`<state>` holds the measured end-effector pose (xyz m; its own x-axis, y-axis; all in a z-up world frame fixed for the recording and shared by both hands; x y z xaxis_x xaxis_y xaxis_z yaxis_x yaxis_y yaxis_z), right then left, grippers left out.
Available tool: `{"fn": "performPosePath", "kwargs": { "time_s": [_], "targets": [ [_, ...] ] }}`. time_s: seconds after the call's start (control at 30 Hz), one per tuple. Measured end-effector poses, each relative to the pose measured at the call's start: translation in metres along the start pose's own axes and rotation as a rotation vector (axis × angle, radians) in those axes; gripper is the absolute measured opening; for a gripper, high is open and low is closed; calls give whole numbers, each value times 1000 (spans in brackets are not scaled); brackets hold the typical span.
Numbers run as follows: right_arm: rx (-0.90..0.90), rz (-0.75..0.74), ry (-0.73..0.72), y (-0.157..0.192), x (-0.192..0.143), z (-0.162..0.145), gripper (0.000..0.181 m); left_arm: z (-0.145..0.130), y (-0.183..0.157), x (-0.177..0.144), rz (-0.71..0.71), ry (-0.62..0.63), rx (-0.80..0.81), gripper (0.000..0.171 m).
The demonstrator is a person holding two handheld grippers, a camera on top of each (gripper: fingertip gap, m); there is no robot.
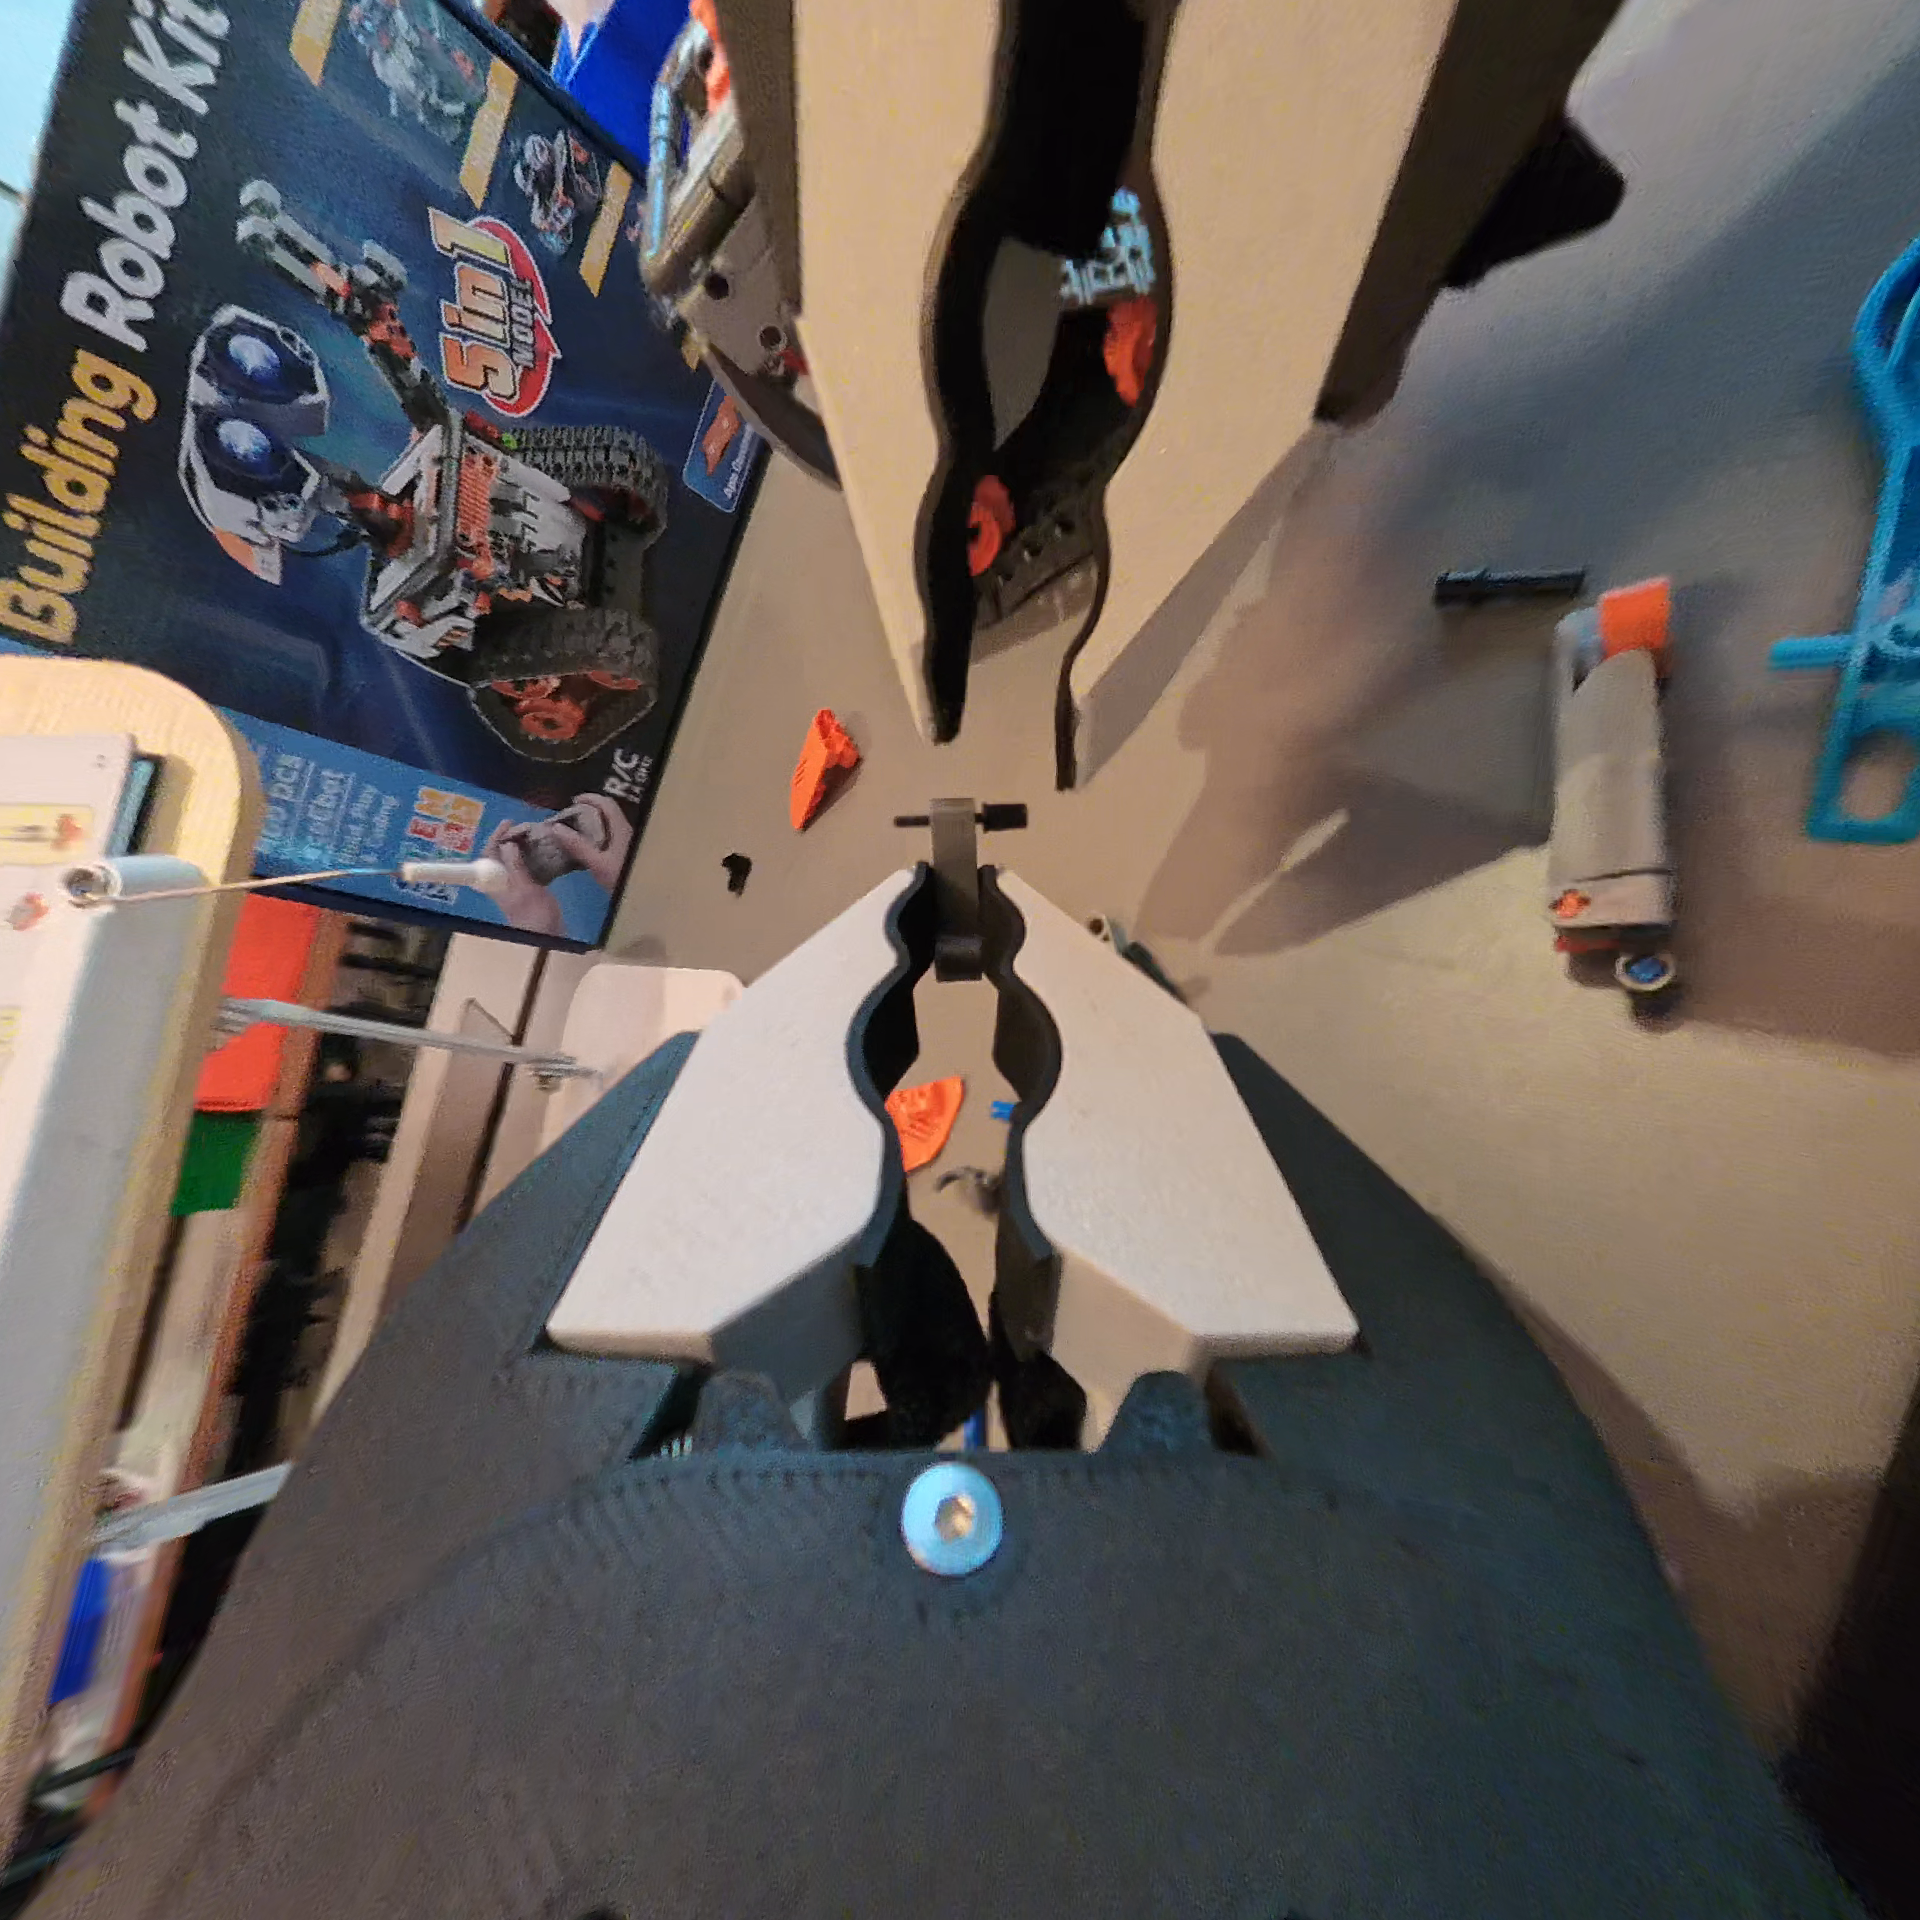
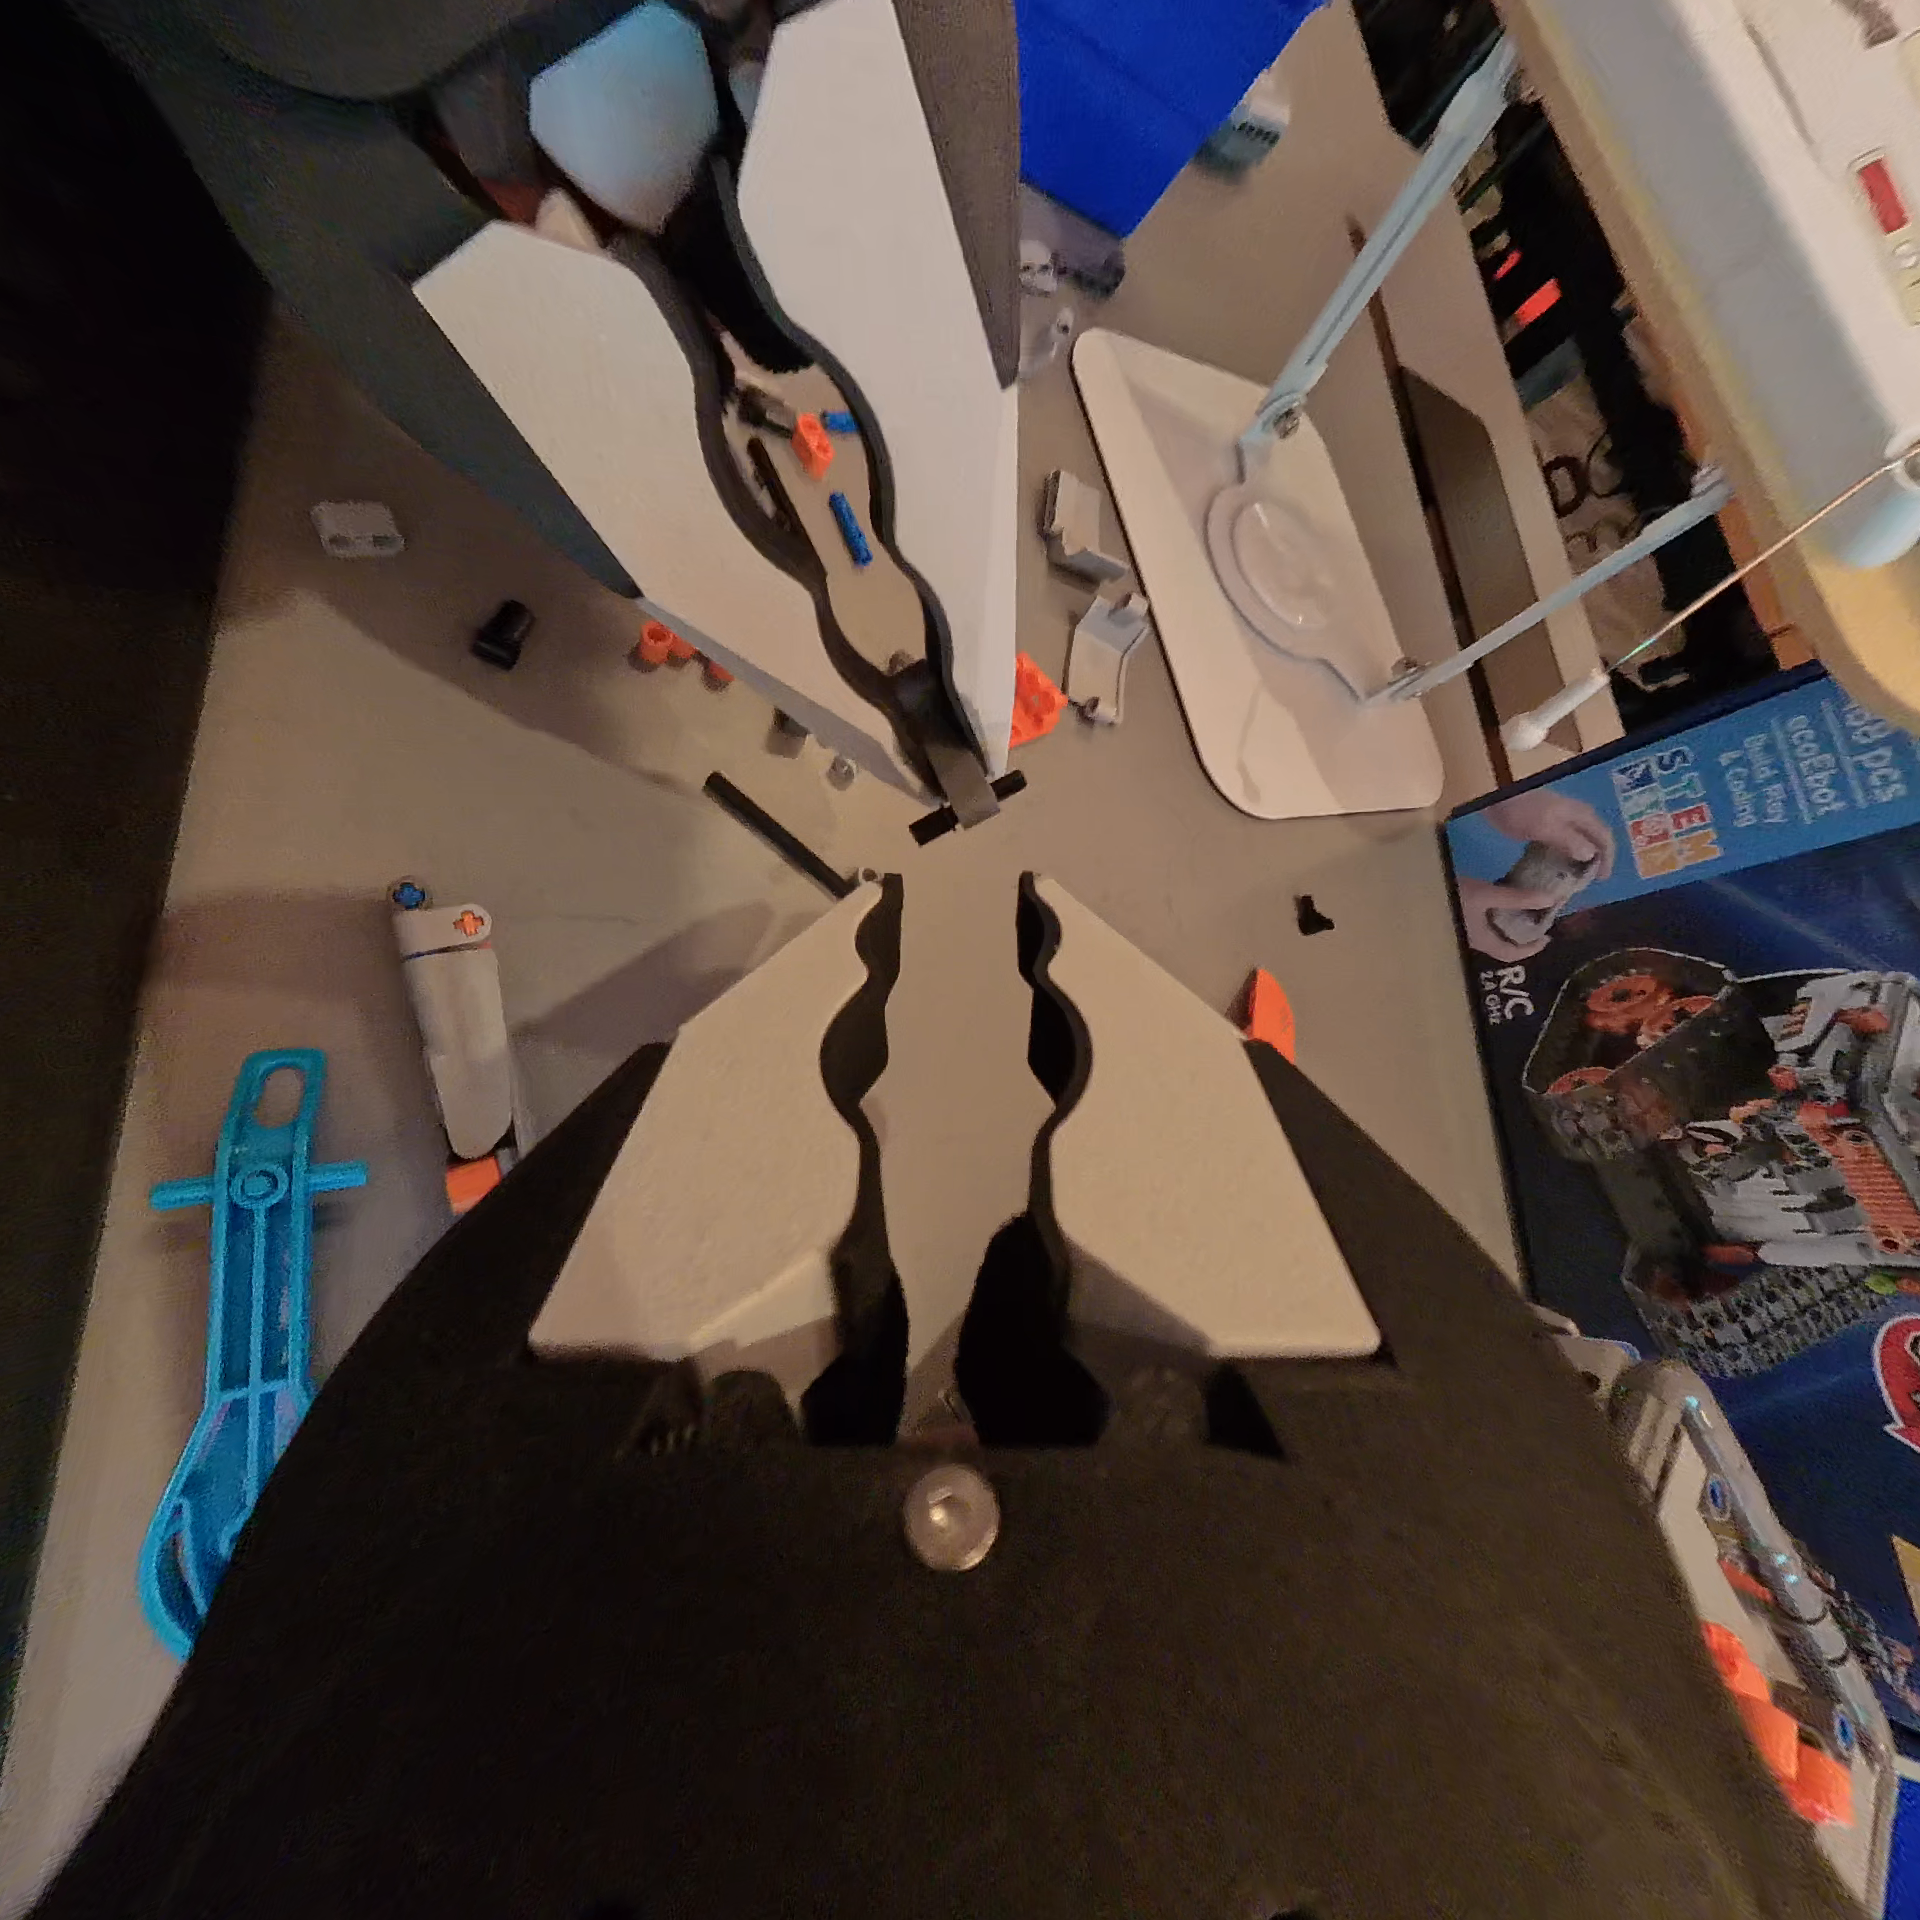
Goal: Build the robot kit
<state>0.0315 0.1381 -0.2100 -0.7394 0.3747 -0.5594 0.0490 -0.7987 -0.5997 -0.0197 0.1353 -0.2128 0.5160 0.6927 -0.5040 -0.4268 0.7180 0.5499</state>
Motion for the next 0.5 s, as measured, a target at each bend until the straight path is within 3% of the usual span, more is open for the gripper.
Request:
{"fn": "performPosePath", "kwargs": {
  "time_s": [0.07,0.5],
  "targets": [
    [-30,17,-24,5,1,4,20,3,-8,0,-56,-20,-23,6],
    [-185,46,9,17,1,2,15,5,-20,0,-97,-14,33,6]
  ]
}}
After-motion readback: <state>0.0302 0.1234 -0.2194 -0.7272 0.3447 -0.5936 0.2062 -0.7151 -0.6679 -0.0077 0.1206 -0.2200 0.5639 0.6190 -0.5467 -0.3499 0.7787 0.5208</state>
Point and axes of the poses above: each gripper's, where its closed fingertips meet, x out along the fingers, z out of its top, y = z × x across the jaws, the point moved 3 cm from there along -x, back along the fingers, and after that the axes turned 11 degrees about -x, right-handed, at the moved point
